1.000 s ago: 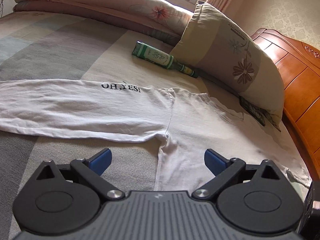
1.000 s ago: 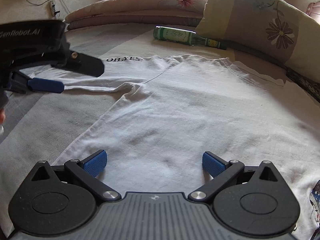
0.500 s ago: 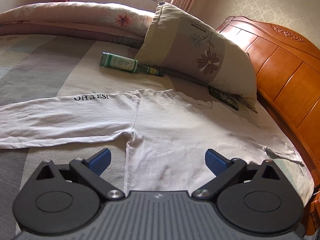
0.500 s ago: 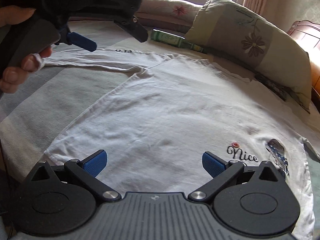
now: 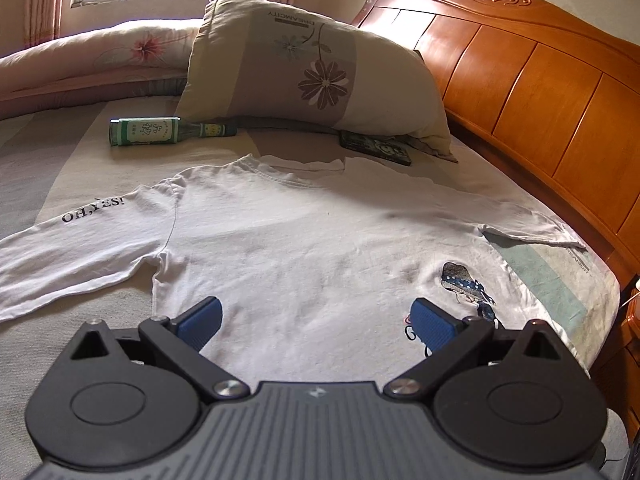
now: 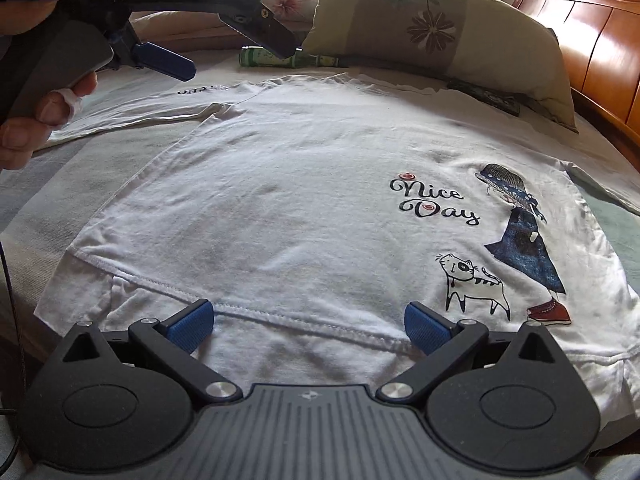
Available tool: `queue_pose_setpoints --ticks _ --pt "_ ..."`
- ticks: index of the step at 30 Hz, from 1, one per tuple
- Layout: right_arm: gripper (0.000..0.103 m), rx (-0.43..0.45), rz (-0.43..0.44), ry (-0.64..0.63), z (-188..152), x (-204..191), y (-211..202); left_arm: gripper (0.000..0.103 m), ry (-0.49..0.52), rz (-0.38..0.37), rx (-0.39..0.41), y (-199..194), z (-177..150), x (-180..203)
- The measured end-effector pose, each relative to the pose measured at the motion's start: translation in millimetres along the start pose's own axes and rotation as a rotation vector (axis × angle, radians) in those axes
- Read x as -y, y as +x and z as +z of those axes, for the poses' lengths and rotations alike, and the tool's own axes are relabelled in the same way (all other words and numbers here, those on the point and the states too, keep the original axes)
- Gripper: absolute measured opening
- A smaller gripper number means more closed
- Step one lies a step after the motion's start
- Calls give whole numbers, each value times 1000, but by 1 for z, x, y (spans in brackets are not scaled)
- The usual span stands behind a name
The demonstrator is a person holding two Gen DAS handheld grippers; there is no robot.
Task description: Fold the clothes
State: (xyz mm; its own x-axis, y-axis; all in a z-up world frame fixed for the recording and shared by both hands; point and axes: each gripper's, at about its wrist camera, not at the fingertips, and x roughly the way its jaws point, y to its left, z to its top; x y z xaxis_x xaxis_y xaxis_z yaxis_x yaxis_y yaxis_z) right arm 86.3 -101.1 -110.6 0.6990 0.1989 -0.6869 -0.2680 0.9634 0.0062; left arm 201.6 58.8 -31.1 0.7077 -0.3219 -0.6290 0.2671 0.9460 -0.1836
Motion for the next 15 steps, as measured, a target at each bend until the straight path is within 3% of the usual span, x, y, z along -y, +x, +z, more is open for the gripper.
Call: queue_pose_setpoints --ticks 4,7,11,15 --pt "103 61 -72 13 17 29 -7 100 27 -8 -15 5 -3 9" --pt "103 40 -110 83 26 58 5 100 47 -13 -26 9 -5 16" --pt "103 -35 -101 160 17 79 24 100 66 -12 -44 15 -9 22" --pt "103 -14 -112 115 -4 71 11 100 79 -17 -45 16 -10 25"
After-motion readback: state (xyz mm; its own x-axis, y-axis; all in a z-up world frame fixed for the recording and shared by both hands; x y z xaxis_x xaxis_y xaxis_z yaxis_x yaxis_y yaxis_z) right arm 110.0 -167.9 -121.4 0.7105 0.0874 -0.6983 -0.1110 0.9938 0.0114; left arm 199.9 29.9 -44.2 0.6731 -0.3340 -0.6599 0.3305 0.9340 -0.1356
